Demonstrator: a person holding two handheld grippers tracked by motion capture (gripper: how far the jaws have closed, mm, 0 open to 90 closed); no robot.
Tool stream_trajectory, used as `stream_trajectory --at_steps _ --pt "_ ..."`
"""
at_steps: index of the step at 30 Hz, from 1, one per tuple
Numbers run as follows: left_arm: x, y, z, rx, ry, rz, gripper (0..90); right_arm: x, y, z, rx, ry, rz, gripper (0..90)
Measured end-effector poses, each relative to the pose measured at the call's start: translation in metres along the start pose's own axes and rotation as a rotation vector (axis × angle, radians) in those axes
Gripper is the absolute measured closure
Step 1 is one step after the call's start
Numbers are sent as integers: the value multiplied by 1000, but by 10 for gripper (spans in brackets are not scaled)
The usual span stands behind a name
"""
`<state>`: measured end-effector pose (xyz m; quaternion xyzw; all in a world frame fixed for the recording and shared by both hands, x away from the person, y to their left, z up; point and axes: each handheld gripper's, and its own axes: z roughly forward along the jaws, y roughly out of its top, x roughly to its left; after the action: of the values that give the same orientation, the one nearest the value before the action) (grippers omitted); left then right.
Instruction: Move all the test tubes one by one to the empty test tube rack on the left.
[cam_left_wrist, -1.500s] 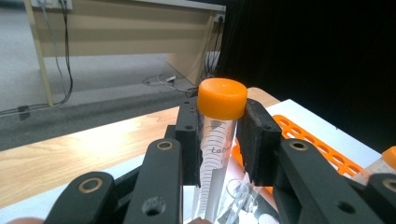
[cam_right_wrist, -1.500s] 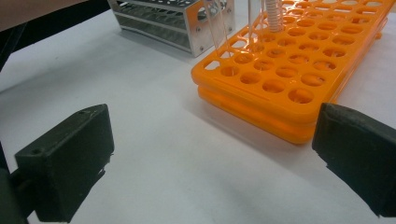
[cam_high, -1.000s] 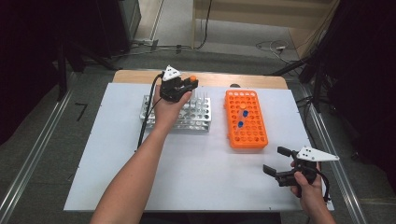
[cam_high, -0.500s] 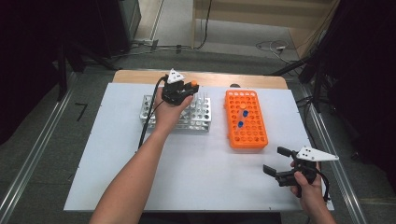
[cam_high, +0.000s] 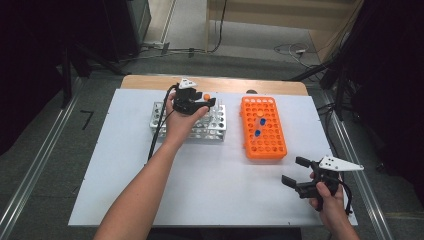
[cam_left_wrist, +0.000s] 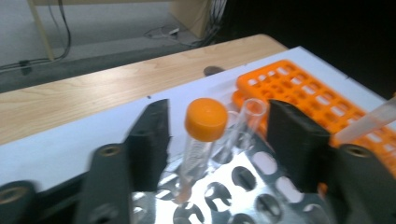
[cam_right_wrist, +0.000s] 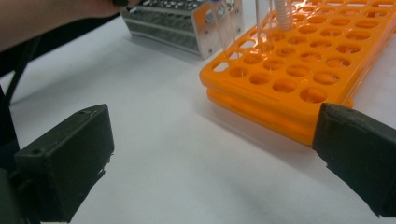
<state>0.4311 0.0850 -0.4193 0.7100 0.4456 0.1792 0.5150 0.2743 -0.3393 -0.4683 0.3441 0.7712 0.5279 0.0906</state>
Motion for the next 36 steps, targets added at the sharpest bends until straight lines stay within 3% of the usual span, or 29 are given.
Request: stream_trajectory --at_steps 4,7,11,23,31,36 --pt "-7 -1 -14 -25 -43 6 125 -4 2 -2 -30 14 30 0" --pt "-12 -5 -25 -36 -62 10 51 -6 3 -4 -39 7 44 0" --pt "-19 -13 -36 -37 -88 31 5 -4 4 -4 -36 -7 28 0" --pt "-44 -37 -78 -97 -169 67 0 -6 10 -2 -42 -55 19 0" --pt "-55 -58 -104 -101 -160 117 0 -14 15 2 -40 -74 21 0" --pt "-55 -75 -117 -106 -157 100 0 -18 21 5 -36 -91 17 0"
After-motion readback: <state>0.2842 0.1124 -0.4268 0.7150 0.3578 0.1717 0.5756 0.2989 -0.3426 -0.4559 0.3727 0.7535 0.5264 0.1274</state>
